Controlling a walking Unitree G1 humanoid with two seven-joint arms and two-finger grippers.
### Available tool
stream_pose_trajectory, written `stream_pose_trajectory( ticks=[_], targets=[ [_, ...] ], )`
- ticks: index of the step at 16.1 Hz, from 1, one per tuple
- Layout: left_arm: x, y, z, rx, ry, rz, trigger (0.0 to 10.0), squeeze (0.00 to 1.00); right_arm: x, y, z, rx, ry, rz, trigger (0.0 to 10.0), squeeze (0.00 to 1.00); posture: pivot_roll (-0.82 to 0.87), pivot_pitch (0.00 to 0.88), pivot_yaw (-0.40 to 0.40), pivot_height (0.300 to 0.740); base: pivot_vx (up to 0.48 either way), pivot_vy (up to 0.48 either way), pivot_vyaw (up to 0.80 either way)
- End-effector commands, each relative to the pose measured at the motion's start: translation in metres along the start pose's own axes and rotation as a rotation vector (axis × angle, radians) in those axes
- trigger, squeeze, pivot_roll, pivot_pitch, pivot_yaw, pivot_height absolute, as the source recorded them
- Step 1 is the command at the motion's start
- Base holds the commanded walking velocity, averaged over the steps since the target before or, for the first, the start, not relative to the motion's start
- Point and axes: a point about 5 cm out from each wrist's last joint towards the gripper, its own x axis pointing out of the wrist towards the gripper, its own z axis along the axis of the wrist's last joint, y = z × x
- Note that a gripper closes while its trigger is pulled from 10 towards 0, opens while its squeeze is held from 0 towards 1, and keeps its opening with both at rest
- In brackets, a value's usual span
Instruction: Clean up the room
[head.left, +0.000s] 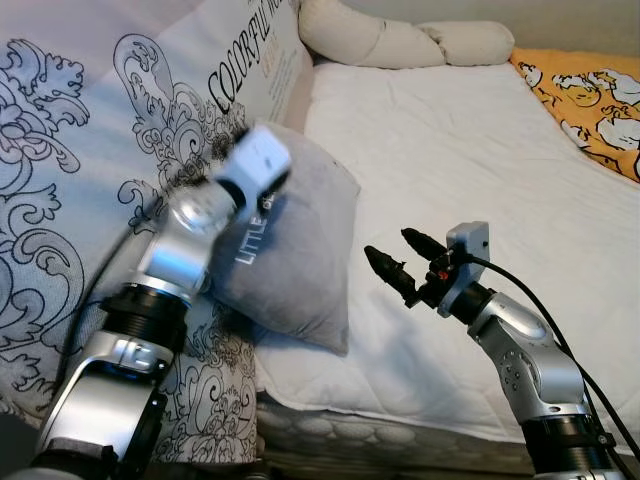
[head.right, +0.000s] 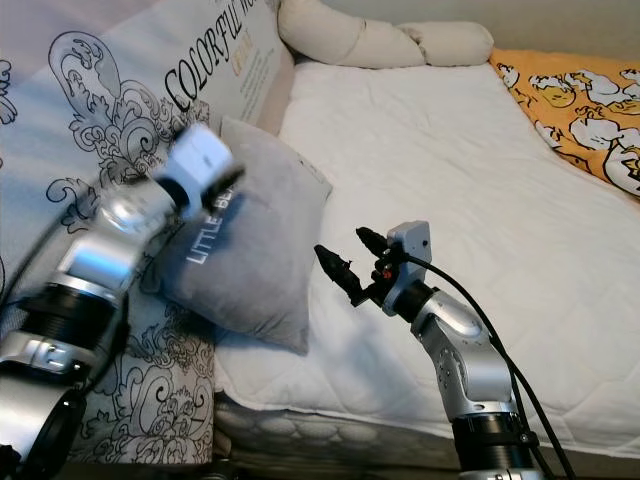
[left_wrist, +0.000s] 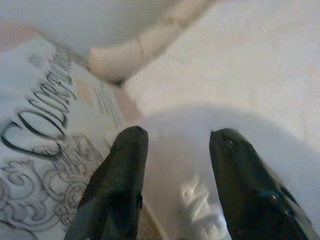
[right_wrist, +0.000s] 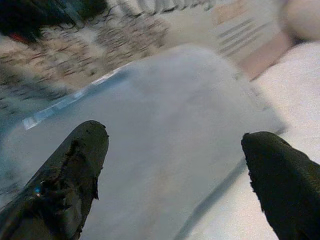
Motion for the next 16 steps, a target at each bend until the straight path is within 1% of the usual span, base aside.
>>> stream_pose_trajectory(
  ticks=[1, 2, 3, 4, 6, 7, 8, 9, 10, 11, 12, 13, 14, 15, 16],
  targets=[
    [-0.011, 0.003, 0.004, -0.206, -0.065, 0.067, 10.0, 1.0, -0.001, -0.004, 0.003, -0.058, -0.006, -0.129, 10.0, 1.0, -0.05, 0.0, 0.048, 0.74, 0.0, 0.0, 0.0],
    [-0.017, -0.002, -0.001, -0.224, -0.067, 0.064, 10.0, 1.0, -0.002, -0.009, 0.003, -0.075, -0.003, -0.227, 10.0, 1.0, -0.05, 0.0, 0.049, 0.74, 0.0, 0.0, 0.0],
    [-0.023, -0.007, -0.007, -0.24, -0.054, 0.055, 10.0, 1.0, -0.003, -0.012, 0.003, -0.067, -0.01, -0.302, 10.0, 1.0, -0.06, 0.0, 0.05, 0.74, 0.0, 0.0, 0.0],
    [-0.034, -0.017, -0.018, -0.286, -0.047, 0.065, 10.0, 1.0, -0.007, -0.011, 0.005, -0.022, -0.051, -0.392, 10.0, 1.0, -0.07, 0.0, 0.051, 0.74, 0.0, 0.0, 0.0],
    [-0.051, -0.023, -0.034, -0.364, -0.026, 0.135, 10.0, 1.0, -0.013, -0.008, 0.012, 0.014, -0.125, -0.503, 10.0, 1.0, -0.08, 0.0, 0.052, 0.74, 0.0, -0.369, 0.0],
    [-0.06, -0.026, -0.04, -0.38, -0.018, 0.175, 10.0, 1.0, -0.013, -0.003, 0.017, -0.022, -0.144, -0.517, 10.0, 1.0, -0.08, 0.0, 0.041, 0.74, 0.0, -0.382, 0.0],
    [-0.063, -0.028, -0.041, -0.385, -0.014, 0.186, 10.0, 1.0, -0.013, -0.002, 0.018, -0.013, -0.158, -0.536, 10.0, 1.0, -0.08, 0.0, 0.037, 0.74, 0.0, -0.379, 0.0],
    [-0.068, -0.034, -0.04, -0.385, -0.013, 0.199, 10.0, 1.0, -0.013, -0.002, 0.025, -0.098, -0.203, -0.581, 10.0, 1.0, -0.07, 0.0, 0.029, 0.74, 0.0, -0.36, 0.0],
    [-0.071, -0.037, -0.039, -0.39, -0.015, 0.213, 10.0, 1.0, -0.014, -0.003, 0.027, -0.117, -0.216, -0.62, 10.0, 1.0, -0.07, 0.0, 0.028, 0.74, 0.0, -0.349, 0.0],
    [-0.072, -0.04, -0.039, -0.404, -0.01, 0.216, 10.0, 1.0, -0.014, -0.003, 0.028, -0.128, -0.205, -0.638, 10.0, 1.0, -0.07, 0.0, 0.025, 0.74, 0.0, -0.341, 0.0],
    [-0.075, -0.04, -0.04, -0.418, -0.007, 0.231, 10.0, 1.0, -0.008, -0.001, 0.031, -0.092, -0.208, -0.621, 10.0, 1.0, -0.07, 0.0, 0.016, 0.74, 0.0, -0.345, 0.0],
    [-0.076, -0.038, -0.042, -0.415, -0.006, 0.246, 10.0, 1.0, -0.006, 0.0, 0.031, -0.118, -0.198, -0.619, 10.0, 1.0, -0.06, 0.0, 0.008, 0.74, 0.0, -0.341, 0.0],
    [-0.079, -0.034, -0.048, -0.408, 0.01, 0.284, 10.0, 1.0, -0.002, 0.0, 0.027, -0.162, -0.168, -0.617, 10.0, 1.0, -0.04, 0.0, -0.012, 0.74, 0.0, -0.352, 0.0],
    [-0.082, -0.03, -0.051, -0.4, 0.019, 0.311, 10.0, 1.0, 0.0, -0.002, 0.023, -0.157, -0.133, -0.622, 10.0, 1.0, -0.04, 0.0, -0.012, 0.74, 0.0, -0.352, 0.0],
    [-0.088, -0.028, -0.057, -0.387, 0.042, 0.326, 10.0, 1.0, -0.001, -0.004, 0.02, -0.139, -0.14, -0.642, 10.0, 1.0, -0.03, 0.0, -0.025, 0.74, 0.0, -0.349, 0.0]
  ],
)
